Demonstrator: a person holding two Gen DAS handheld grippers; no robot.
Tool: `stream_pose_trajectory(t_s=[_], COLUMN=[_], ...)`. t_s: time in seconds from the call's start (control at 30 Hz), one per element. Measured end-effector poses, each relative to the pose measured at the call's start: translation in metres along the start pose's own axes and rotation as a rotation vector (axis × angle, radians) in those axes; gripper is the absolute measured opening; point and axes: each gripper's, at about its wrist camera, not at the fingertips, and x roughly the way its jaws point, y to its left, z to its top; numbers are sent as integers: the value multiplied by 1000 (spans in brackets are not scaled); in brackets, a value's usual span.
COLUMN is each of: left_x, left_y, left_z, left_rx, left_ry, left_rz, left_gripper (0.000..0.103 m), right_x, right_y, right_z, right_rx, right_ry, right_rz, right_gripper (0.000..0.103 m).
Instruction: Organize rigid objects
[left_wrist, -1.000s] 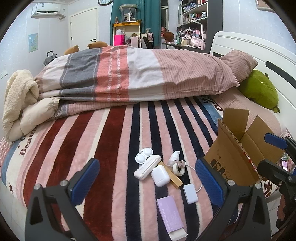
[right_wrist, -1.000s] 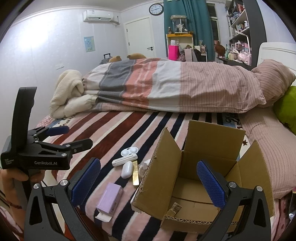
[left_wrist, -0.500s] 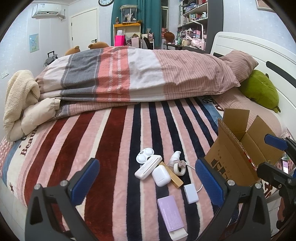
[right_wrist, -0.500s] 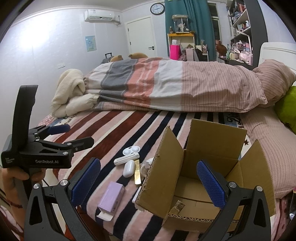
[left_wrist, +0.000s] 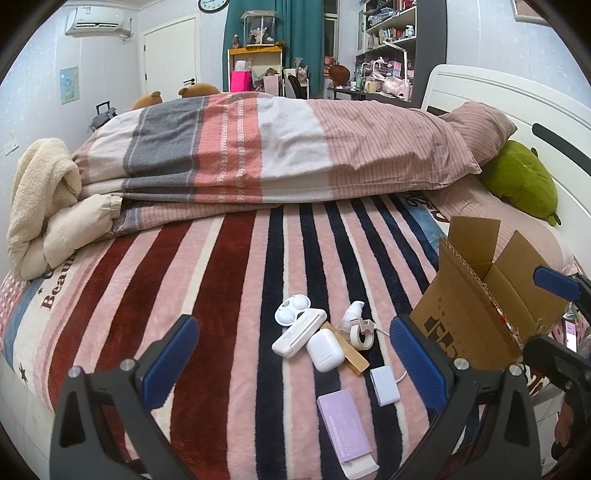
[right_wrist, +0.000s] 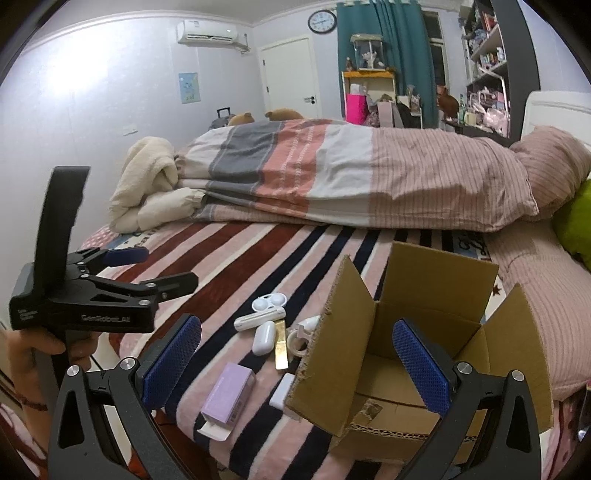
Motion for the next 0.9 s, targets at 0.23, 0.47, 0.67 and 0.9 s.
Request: stream_pose_trajectory(t_s=[0.23,0.47,0.67,0.9], left_x=[23,55,57,63], left_y=[19,41,54,63], left_z=[-11,-41,-61,-78], left_rx=[12,-14,-19,-37], left_ry=[32,99,77,110], left_rz=[-7,3,13,-42], left_gripper=[103,103,103,103], right_x=[15,26,57,119], right_y=[38,91,95,81], right_z=[-25,-62,-71,-106], right_rx=[-60,-248,-196,-34], right_ry=[21,-9,119,309], right_rz=[105,-6,96,93], right_gripper=[67,65,65,65])
